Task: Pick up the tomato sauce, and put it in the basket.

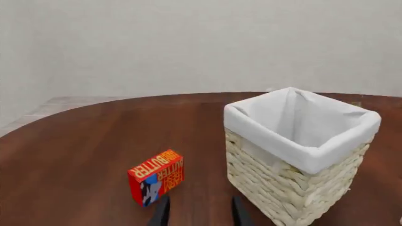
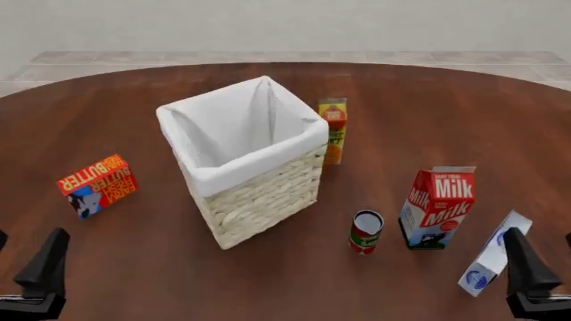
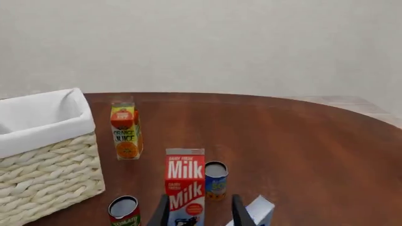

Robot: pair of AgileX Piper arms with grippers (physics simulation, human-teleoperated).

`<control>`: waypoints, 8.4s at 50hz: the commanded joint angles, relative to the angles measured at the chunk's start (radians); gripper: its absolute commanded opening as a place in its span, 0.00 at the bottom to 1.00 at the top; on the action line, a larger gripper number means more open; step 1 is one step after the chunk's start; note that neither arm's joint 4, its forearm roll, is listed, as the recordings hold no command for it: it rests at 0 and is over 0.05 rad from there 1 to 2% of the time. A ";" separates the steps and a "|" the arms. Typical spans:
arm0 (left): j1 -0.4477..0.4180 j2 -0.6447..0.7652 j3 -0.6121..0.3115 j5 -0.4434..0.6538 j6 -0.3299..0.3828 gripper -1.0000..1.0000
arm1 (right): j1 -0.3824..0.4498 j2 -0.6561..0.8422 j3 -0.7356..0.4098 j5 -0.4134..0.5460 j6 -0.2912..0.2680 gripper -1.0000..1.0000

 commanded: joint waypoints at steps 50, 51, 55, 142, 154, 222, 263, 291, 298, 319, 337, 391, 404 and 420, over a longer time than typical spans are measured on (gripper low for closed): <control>-0.267 0.337 -0.493 0.352 -0.003 1.00 | 0.008 0.005 -0.005 0.001 0.000 1.00; -0.267 0.336 -0.493 0.353 -0.003 1.00 | 0.008 0.005 -0.005 0.001 0.000 1.00; -0.314 0.390 -0.574 0.401 0.027 1.00 | 0.008 0.009 -0.003 -0.004 0.000 1.00; -0.840 1.287 -0.976 0.212 -0.088 1.00 | 0.008 0.016 -0.002 -0.012 0.000 1.00; -0.871 1.395 -1.004 0.167 -0.098 1.00 | 0.007 0.016 -0.002 -0.012 0.000 1.00; -0.927 1.830 -1.146 0.052 -0.132 1.00 | 0.008 0.016 -0.002 -0.012 0.000 1.00; -0.939 1.974 -1.176 -0.009 -0.171 1.00 | 0.008 0.016 -0.002 -0.012 0.000 1.00; -0.950 2.050 -1.214 -0.031 -0.188 1.00 | 0.008 0.016 -0.002 -0.012 0.000 1.00; -0.952 2.070 -1.218 -0.045 -0.193 1.00 | 0.008 0.016 -0.002 -0.012 0.000 1.00; -0.962 2.096 -1.235 -0.049 -0.224 1.00 | 0.008 0.016 -0.002 -0.012 0.000 1.00; -0.987 2.134 -1.282 -0.013 -0.274 1.00 | 0.008 0.016 -0.002 -0.012 0.000 1.00; -0.983 1.871 -1.190 0.075 -0.150 0.00 | 0.008 0.016 -0.002 -0.012 0.000 1.00; -0.996 1.693 -1.151 0.166 -0.138 0.00 | 0.008 0.016 -0.002 -0.012 0.000 1.00; -0.970 1.471 -1.111 0.282 -0.123 0.00 | 0.008 0.016 -0.002 -0.012 0.000 1.00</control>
